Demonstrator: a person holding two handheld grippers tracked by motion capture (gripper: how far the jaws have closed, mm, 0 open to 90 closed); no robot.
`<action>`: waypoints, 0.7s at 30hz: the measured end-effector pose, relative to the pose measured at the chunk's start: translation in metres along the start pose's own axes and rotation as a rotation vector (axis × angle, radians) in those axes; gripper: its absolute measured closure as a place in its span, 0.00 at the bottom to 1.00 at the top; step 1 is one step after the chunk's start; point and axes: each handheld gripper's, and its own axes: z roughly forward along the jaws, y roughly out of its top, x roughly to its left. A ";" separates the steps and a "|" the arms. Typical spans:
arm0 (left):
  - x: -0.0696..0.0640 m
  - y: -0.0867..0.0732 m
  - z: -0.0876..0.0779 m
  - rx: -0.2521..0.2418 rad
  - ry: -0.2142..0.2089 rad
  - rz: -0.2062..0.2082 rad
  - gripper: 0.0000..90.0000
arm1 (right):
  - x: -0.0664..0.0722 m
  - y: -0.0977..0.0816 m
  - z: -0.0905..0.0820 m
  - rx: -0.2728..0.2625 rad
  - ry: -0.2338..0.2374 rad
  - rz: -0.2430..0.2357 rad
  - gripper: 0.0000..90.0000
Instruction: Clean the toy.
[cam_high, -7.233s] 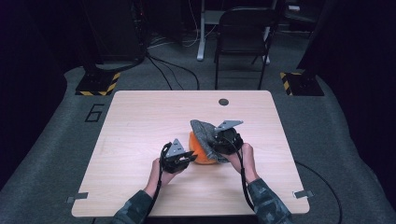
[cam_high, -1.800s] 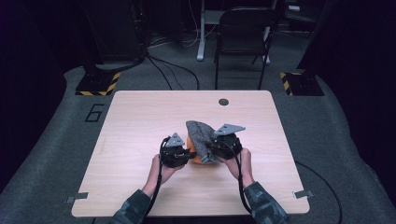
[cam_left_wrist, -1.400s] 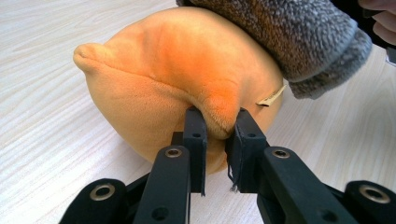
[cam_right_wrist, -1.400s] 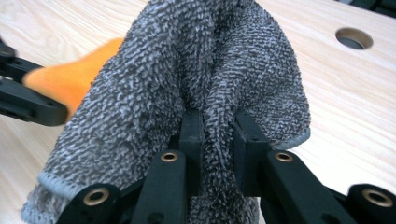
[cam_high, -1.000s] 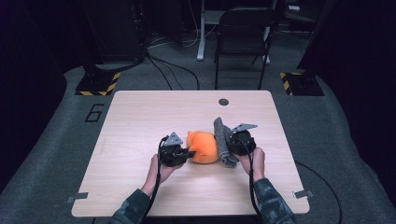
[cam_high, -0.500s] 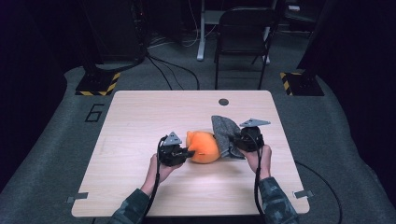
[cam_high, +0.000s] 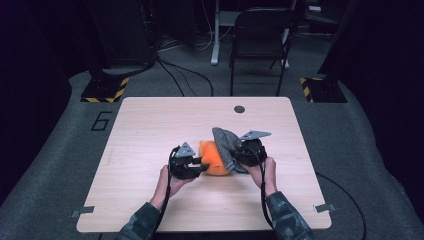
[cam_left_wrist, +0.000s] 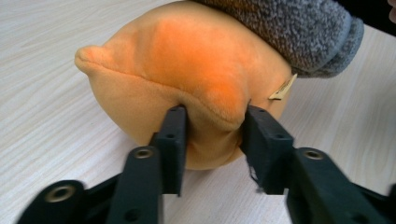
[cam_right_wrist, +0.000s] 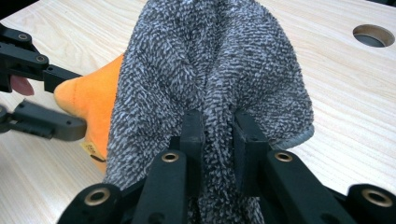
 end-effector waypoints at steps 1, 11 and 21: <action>-0.003 -0.002 0.001 0.023 0.013 0.018 0.59 | 0.000 0.000 0.001 -0.002 -0.004 0.003 0.85; -0.019 -0.005 0.010 0.046 0.110 0.118 0.71 | 0.003 0.004 0.004 -0.004 -0.014 -0.001 0.85; -0.013 0.003 -0.002 -0.054 0.031 0.013 0.91 | 0.005 0.009 -0.016 -0.060 -0.009 -0.003 0.85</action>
